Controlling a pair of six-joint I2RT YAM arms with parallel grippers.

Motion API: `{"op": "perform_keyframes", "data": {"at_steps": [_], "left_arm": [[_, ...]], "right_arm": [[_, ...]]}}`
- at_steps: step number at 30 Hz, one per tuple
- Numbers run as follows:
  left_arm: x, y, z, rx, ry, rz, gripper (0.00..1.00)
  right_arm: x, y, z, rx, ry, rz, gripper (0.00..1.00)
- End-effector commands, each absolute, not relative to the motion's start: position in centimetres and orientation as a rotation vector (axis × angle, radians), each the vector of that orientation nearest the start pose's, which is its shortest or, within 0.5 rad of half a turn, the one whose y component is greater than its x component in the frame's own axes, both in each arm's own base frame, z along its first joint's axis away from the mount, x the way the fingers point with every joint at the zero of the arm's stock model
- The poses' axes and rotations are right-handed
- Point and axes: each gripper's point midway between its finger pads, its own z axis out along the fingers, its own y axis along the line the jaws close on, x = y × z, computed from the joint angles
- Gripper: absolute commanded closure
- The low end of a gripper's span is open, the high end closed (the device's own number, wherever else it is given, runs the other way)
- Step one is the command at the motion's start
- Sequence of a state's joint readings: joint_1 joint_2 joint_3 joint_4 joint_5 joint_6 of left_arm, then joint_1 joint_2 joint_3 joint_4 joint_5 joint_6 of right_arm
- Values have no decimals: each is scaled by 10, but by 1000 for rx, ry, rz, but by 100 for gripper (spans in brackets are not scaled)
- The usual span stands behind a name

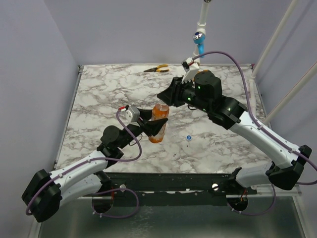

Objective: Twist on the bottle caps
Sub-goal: Screw the bottle cap onto the plastic bottle.

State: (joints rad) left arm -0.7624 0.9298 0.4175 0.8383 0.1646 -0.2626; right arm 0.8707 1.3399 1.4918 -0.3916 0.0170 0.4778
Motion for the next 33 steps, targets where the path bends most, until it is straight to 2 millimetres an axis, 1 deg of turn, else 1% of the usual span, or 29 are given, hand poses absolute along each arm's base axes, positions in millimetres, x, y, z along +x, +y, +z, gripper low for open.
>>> {"op": "perform_keyframes", "data": {"at_steps": [1, 3, 5, 11, 17, 20, 25, 28, 33], "left_arm": [[232, -267, 335, 445, 1112, -967, 71], [231, -270, 336, 470, 1107, -968, 71], [230, -274, 339, 490, 1099, -979, 71], [226, -275, 341, 516, 1084, -985, 71], [228, -275, 338, 514, 1092, -970, 72], [230, -273, 338, 511, 1086, -952, 72], [230, -269, 342, 514, 1053, -920, 72], [229, -266, 345, 509, 1040, -904, 72], [239, -260, 347, 474, 1046, -844, 72]], "right_arm": [[251, 341, 328, -437, 2035, 886, 79], [254, 341, 325, -421, 2048, 871, 79], [261, 338, 324, -380, 2053, 833, 79], [272, 329, 324, -310, 2047, 762, 79], [274, 333, 320, -283, 2066, 772, 79], [272, 341, 319, -285, 2066, 825, 80], [266, 354, 322, -317, 2058, 906, 79], [267, 354, 324, -311, 2060, 905, 79], [272, 350, 316, -261, 2113, 850, 81]]}}
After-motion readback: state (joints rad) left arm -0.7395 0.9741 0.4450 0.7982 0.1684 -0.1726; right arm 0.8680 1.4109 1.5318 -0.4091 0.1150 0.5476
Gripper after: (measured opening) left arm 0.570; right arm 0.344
